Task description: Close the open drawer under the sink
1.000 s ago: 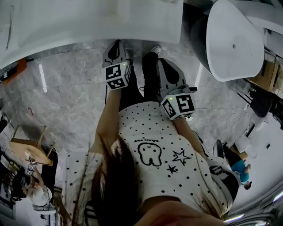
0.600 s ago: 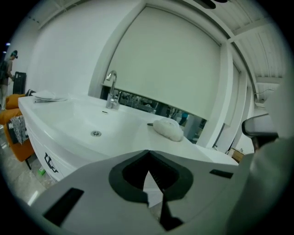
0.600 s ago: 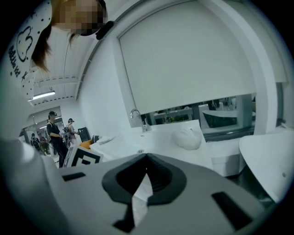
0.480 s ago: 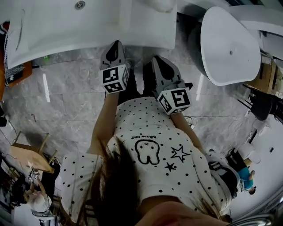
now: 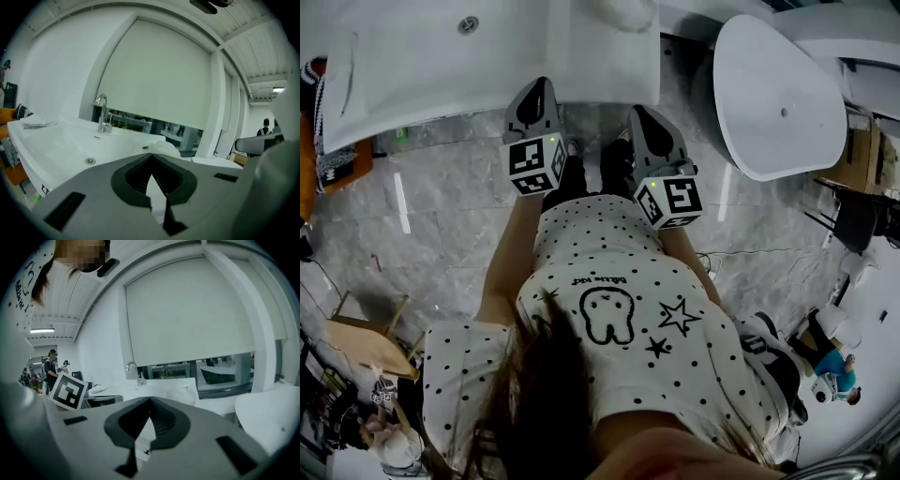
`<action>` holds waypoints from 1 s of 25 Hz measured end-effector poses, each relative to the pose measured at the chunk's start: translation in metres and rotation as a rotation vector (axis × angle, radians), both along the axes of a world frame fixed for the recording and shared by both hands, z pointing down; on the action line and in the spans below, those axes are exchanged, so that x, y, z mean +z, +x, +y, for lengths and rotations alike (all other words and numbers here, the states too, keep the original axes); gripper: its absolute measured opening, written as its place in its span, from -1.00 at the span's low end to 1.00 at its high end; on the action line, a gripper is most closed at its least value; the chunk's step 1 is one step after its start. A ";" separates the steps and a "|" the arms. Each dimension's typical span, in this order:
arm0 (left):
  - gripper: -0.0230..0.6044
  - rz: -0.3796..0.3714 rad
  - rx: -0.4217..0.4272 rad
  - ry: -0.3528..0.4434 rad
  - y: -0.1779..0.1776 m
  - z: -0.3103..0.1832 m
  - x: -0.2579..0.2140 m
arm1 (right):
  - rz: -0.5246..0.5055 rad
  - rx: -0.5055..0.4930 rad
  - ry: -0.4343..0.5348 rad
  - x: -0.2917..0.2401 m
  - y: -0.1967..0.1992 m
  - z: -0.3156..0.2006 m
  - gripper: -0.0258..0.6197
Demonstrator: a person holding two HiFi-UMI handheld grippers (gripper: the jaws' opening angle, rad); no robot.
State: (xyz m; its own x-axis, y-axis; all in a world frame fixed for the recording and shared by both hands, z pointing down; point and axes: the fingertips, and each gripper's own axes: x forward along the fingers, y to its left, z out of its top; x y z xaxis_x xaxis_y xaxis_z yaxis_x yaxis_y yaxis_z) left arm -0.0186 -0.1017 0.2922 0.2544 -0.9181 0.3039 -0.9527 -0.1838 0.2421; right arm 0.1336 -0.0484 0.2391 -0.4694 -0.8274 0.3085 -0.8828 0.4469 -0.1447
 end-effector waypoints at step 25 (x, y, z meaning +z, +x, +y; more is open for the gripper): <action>-0.91 -0.015 0.116 0.189 0.019 0.038 -0.095 | -0.016 0.040 0.081 -0.025 0.011 0.011 -0.88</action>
